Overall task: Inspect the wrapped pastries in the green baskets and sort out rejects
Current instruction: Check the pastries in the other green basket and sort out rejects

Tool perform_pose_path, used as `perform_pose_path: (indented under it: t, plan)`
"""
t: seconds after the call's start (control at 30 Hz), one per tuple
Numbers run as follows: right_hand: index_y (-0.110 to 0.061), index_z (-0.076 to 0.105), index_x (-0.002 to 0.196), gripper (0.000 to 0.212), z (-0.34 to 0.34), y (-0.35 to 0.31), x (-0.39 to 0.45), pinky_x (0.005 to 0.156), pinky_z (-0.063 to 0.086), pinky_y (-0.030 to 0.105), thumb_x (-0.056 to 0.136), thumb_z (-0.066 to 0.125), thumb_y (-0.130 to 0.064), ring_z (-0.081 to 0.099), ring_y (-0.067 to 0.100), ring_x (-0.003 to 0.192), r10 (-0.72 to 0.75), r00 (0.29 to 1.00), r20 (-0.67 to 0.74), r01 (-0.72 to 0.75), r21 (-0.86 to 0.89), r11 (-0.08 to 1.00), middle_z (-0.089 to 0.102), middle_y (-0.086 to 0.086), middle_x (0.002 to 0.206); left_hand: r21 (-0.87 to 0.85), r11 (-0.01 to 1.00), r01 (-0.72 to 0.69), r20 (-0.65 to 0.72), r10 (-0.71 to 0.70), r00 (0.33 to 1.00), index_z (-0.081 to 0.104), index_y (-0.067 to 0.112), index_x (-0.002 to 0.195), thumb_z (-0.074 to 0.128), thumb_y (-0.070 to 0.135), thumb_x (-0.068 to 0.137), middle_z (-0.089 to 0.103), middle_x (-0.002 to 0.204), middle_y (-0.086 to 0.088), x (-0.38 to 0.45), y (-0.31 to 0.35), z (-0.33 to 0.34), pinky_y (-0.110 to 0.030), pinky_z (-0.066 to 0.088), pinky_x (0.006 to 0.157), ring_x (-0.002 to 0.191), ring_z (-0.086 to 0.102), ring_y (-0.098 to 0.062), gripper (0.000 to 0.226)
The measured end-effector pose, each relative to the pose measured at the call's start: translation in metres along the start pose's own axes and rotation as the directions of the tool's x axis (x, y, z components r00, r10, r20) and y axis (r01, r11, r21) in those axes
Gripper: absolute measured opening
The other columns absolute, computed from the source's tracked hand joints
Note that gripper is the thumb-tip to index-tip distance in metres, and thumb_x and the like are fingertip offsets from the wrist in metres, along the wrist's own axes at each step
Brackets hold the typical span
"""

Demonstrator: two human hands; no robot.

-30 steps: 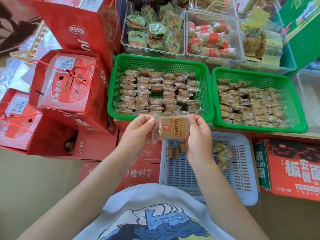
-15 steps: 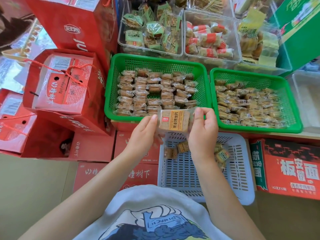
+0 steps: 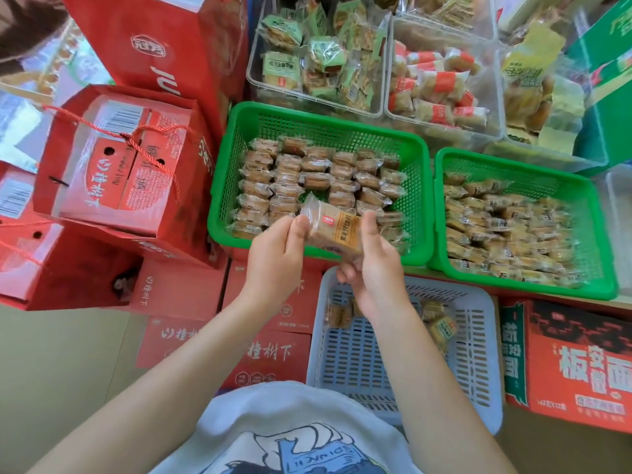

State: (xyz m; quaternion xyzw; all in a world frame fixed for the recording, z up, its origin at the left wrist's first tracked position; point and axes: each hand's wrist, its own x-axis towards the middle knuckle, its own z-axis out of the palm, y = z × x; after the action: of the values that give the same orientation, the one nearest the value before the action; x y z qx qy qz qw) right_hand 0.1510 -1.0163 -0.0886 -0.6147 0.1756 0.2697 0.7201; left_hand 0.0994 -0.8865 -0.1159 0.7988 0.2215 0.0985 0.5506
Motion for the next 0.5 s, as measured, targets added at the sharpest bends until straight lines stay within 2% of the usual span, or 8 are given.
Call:
perform_pose_path:
  t: [0.07,0.13,0.2,0.27,0.33,0.37,0.43,0.5]
  plan:
    - [0.000,0.062,0.114,0.041,-0.001,0.000,0.013,0.049,0.049,0.029,0.097,0.061,-0.037,0.048,0.015,0.047,0.102,0.993,0.063,-0.099,-0.038,0.994,0.065,0.008,0.084,0.033,0.999,0.004,0.009,-0.005,1.000,0.047,0.017,0.066,0.044,0.028,0.107,0.046,0.058,0.004,0.019,-0.010,0.000,-0.037,0.033,0.055,0.055,0.040,-0.011,0.043]
    - [-0.005,0.062,0.116,0.030,-0.004,-0.003,0.027,0.058,0.056,0.031,0.095,0.065,-0.027,0.059,0.017,0.056,0.101,0.993,0.057,-0.098,-0.057,0.994,0.069,0.007,0.091,0.095,0.995,0.019,0.014,-0.021,1.000,0.055,0.008,0.067,0.047,0.034,0.106,0.048,0.056,0.000,0.039,-0.029,0.002,-0.040,0.034,0.055,0.054,0.044,-0.017,0.047]
    - [-0.015,0.063,0.112,0.019,-0.008,-0.008,0.047,0.067,0.059,0.033,0.094,0.068,-0.018,0.065,0.019,0.070,0.008,1.000,-0.015,-0.010,-0.108,0.994,0.069,0.003,0.094,0.243,0.970,0.022,0.024,-0.028,0.999,0.051,0.008,0.065,0.046,0.035,0.106,0.045,0.059,0.001,0.059,-0.051,0.002,-0.040,0.029,0.055,0.059,0.047,-0.023,0.050]
    - [-0.028,0.061,0.108,0.022,-0.010,-0.014,0.072,0.081,0.059,0.040,0.093,0.070,-0.015,0.067,0.017,0.084,-0.119,0.987,-0.104,0.087,-0.268,0.960,0.066,-0.005,0.094,0.487,0.873,-0.017,0.090,-0.030,0.996,0.052,0.013,0.076,0.046,0.036,0.105,0.053,0.079,-0.001,0.076,-0.076,0.004,-0.039,0.038,0.062,0.081,0.056,-0.027,0.038]
    - [-0.033,0.059,0.111,0.025,-0.012,-0.017,0.101,0.092,0.055,0.044,0.092,0.070,-0.020,0.064,0.019,0.099,-0.236,0.965,-0.112,0.146,-0.518,0.843,0.063,-0.003,0.107,0.678,0.729,-0.095,0.201,-0.060,0.978,0.060,0.014,0.114,0.045,0.039,0.103,0.058,0.128,-0.007,0.085,-0.094,0.009,-0.045,0.046,0.096,0.124,0.050,-0.029,0.031]
    - [-0.033,0.058,0.115,0.027,-0.010,-0.018,0.114,0.094,0.053,0.042,0.093,0.070,-0.023,0.061,0.019,0.104,-0.271,0.960,-0.074,0.169,-0.618,0.767,0.060,0.000,0.114,0.724,0.676,-0.137,0.256,-0.078,0.964,0.054,0.016,0.133,0.043,0.041,0.103,0.045,0.150,-0.006,0.088,-0.097,0.011,-0.048,0.035,0.112,0.141,0.036,-0.027,0.041]
    - [-0.029,0.058,0.123,0.032,-0.005,-0.018,0.136,0.098,0.047,0.034,0.093,0.069,-0.022,0.056,0.017,0.108,-0.326,0.944,0.047,0.250,-0.745,0.618,0.053,0.005,0.123,0.735,0.640,-0.222,0.347,-0.074,0.935,0.034,0.023,0.152,0.035,0.046,0.104,0.018,0.167,-0.002,0.092,-0.097,0.017,-0.049,0.012,0.123,0.154,0.007,-0.022,0.054]
    - [-0.020,0.061,0.127,0.036,0.000,-0.014,0.154,0.099,0.046,0.033,0.093,0.069,-0.016,0.054,0.017,0.105,-0.374,0.904,0.205,0.357,-0.845,0.399,0.049,0.007,0.124,0.721,0.617,-0.316,0.449,-0.068,0.891,0.016,0.028,0.159,0.027,0.051,0.104,-0.001,0.169,0.002,0.098,-0.095,0.021,-0.049,-0.001,0.125,0.155,-0.010,-0.019,0.060]
